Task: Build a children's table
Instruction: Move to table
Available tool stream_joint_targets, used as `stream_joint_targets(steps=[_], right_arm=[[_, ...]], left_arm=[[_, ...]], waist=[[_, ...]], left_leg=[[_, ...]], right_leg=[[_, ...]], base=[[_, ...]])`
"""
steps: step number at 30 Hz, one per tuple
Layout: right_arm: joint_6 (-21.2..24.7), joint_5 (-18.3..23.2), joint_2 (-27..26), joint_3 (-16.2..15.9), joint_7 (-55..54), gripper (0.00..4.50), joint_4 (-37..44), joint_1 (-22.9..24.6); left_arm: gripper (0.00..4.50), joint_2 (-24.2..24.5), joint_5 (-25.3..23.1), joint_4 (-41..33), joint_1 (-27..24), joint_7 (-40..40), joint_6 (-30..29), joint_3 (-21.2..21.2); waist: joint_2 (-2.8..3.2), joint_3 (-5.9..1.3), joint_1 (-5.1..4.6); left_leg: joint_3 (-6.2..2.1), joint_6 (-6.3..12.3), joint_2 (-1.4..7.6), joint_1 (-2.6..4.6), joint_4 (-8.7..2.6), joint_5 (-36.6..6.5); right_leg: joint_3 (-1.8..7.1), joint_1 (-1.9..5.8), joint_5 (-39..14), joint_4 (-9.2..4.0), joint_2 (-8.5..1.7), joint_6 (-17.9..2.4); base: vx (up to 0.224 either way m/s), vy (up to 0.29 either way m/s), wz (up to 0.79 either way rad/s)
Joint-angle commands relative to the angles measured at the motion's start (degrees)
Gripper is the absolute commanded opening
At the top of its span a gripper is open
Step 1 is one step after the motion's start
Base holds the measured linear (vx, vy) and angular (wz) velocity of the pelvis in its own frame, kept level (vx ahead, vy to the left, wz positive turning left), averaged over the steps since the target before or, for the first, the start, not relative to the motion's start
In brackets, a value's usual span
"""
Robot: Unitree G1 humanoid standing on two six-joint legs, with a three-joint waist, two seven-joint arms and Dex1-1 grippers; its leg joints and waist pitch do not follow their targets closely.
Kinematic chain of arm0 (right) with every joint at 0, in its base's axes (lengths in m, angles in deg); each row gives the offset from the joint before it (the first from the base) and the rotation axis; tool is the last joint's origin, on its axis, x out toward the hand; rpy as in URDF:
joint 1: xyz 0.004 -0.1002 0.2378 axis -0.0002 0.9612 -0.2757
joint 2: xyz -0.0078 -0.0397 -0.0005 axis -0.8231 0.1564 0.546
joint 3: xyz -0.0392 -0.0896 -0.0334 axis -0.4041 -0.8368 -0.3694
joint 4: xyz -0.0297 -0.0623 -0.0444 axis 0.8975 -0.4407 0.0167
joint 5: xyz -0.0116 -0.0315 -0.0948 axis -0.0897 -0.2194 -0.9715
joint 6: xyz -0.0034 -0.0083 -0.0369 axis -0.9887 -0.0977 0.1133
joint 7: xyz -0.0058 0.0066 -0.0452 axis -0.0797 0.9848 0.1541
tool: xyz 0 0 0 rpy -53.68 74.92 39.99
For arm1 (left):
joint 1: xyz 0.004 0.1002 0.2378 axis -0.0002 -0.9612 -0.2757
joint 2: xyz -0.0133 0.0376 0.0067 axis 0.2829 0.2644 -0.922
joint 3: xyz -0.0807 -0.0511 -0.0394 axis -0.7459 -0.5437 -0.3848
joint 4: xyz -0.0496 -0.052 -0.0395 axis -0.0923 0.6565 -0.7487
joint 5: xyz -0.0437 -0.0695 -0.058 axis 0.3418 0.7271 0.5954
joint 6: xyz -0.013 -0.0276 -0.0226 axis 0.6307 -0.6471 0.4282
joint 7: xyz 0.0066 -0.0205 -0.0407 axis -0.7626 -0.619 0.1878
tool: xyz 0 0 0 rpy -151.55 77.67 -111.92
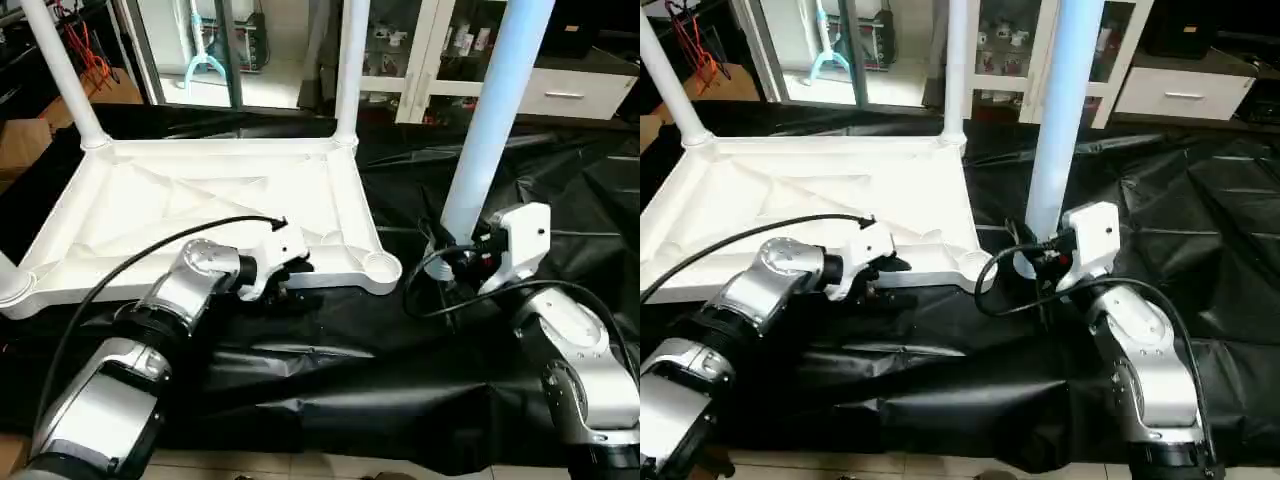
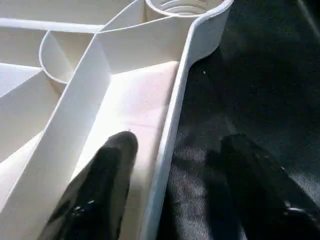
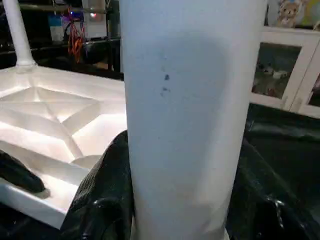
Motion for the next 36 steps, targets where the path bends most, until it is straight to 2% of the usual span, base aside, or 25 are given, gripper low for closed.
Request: stream_joint_targets(steps=[1, 3, 4, 9, 12, 14, 18, 20, 27, 28, 35, 36], right_arm=[[0.26, 0.29, 0.17, 0.16, -0.04, 1.90, 1.56, -0.17], [0.22, 0.28, 0.18, 0.14, -0.04, 1.90, 1.45, -0.22], [0.20, 0.27, 0.15, 0.08, -0.07, 1.90, 1.58, -0.09], [0.32, 0.30, 0.06, -0.06, -0.11, 1.90, 2.07, 0.39], [0.31, 0.31, 0.03, -0.06, -0.14, 1.90, 2.34, 0.71], [0.27, 0.30, 0.00, -0.09, -0.15, 1.90, 2.46, 0.90], [0.14, 0.21, -0.19, -0.25, -0.22, 1.90, 2.38, 0.92], [0.12, 0.19, -0.27, -0.32, -0.27, 1.90, 2.40, 0.93], [-0.10, 0.12, -0.40, -0.60, 0.00, 1.90, 2.09, 1.00], [-0.08, 0.14, -0.39, -0.60, 0.04, 1.90, 2.10, 1.02], [-0.09, 0.07, -0.49, -0.89, 0.03, 1.90, 2.18, 1.26], [-0.10, 0.04, -0.57, -0.96, -0.07, 1.90, 2.27, 1.37]], left_arm=[[3.05, 0.84, -0.34, 0.55, 1.52, 0.29, 0.49, -0.77], [3.05, 0.83, -0.35, 0.84, 1.71, 0.42, 0.68, -0.84], [2.88, 0.89, -0.35, 0.97, 1.77, 0.83, 0.86, -0.88], [2.45, 1.07, -1.28, 2.20, 2.07, 1.23, 2.32, -0.86], [2.32, 1.17, -1.34, 2.26, 1.99, 1.33, 2.51, -0.96], [2.03, 1.22, -1.24, 2.29, 2.05, 1.61, 2.42, -1.03], [1.71, 1.19, -1.34, 2.77, 2.24, 2.04, 2.78, -1.03], [1.54, 1.17, -1.38, 2.96, 2.31, 2.12, 2.92, -1.12], [1.29, 1.28, -0.88, 2.70, 2.49, 3.23, 3.21, -1.89], [1.14, 1.34, -0.95, 2.64, 2.48, 3.43, 3.33, -1.86], [1.14, 1.90, -2.37, 2.10, 2.24, 4.06, 5.19, -0.93], [1.38, 2.02, -2.61, 1.96, 2.21, 4.27, 5.57, -0.69]], waist=[[0.10, -4.15, 0.14], [0.11, -4.09, 0.31], [0.13, -4.08, 0.42], [0.20, -4.00, 0.52], [0.17, -4.19, 0.70], [0.20, -4.26, 0.99], [0.10, -4.45, 1.48], [0.13, -4.37, 2.00], [-0.03, -4.32, 2.52], [0.04, -4.29, 2.65], [0.11, -4.34, 3.03], [0.12, -4.34, 3.06]], left_leg=[[-2.53, 4.90, 6.66, 1.75, -5.28, -6.58], [-2.44, 5.34, 6.70, 1.76, -5.27, -6.02], [-2.40, 5.36, 6.74, 1.80, -5.29, -6.04], [-2.04, 4.22, 6.83, 2.01, -5.44, -7.92], [-1.82, 4.31, 6.90, 1.88, -5.29, -6.33], [-1.44, 5.09, 6.98, 1.92, -5.14, -4.32], [-1.08, 5.82, 6.93, 1.91, -4.82, -2.33], [-0.86, 5.97, 6.89, 2.03, -4.72, -2.50], [-0.79, 5.07, 7.06, 2.19, -4.90, -2.71], [-0.79, 5.10, 7.05, 2.19, -4.91, -2.43], [-0.76, 4.80, 6.99, 2.20, -4.91, -2.06], [-0.75, 4.74, 6.99, 2.18, -4.90, -2.30]], right_leg=[[1.89, 2.40, 2.24, -2.57, -4.79, -19.49], [1.87, 2.34, 2.57, -2.55, -4.78, -19.63], [1.84, 2.32, 2.37, -2.55, -4.79, -19.71], [1.82, 2.07, -0.01, -2.79, -4.63, -19.34], [1.82, 2.31, 1.84, -2.56, -4.79, -19.35], [1.76, 2.19, 3.55, -2.36, -4.74, -19.47], [1.81, 2.10, 5.74, -2.07, -4.68, -19.62], [1.90, 1.87, 5.27, -2.09, -4.70, -19.56], [1.73, 1.77, 3.60, -1.99, -4.47, -18.96], [1.73, 1.73, 3.77, -1.98, -4.46, -18.84], [1.71, 1.73, 4.46, -1.85, -4.47, -18.62], [1.74, 1.77, 4.20, -1.91, -4.54, -18.61]], base=[[0.000, 0.000, 0.00], [0.000, 0.000, 0.00], [0.000, 0.000, 0.00], [0.000, 0.000, 0.00], [0.000, 0.000, 0.00], [0.000, 0.000, 0.00], [0.000, 0.000, 0.00], [0.000, 0.000, 0.00], [0.000, 0.000, 0.00], [0.000, 0.000, 0.00], [0.000, 0.000, 0.00], [0.000, 0.000, 0.00]])
